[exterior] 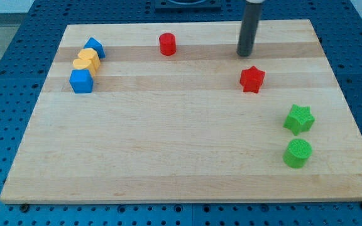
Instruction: Place the red star at the top side of the green star
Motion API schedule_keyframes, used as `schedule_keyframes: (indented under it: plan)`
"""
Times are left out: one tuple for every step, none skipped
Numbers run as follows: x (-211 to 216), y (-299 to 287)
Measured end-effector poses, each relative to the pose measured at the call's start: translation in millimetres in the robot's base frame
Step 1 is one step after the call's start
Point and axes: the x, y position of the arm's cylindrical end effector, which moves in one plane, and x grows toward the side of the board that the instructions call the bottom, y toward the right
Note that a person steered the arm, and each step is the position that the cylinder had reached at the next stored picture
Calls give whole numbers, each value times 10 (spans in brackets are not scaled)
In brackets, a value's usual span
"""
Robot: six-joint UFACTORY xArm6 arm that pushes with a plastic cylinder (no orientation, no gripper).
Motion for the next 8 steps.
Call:
schedule_keyframes:
  plan:
    - [508,-468]
    - [807,-206]
    - [934,296]
    - [933,423]
    - [930,-43]
    - [904,448]
    - [1069,558]
    - [1005,552]
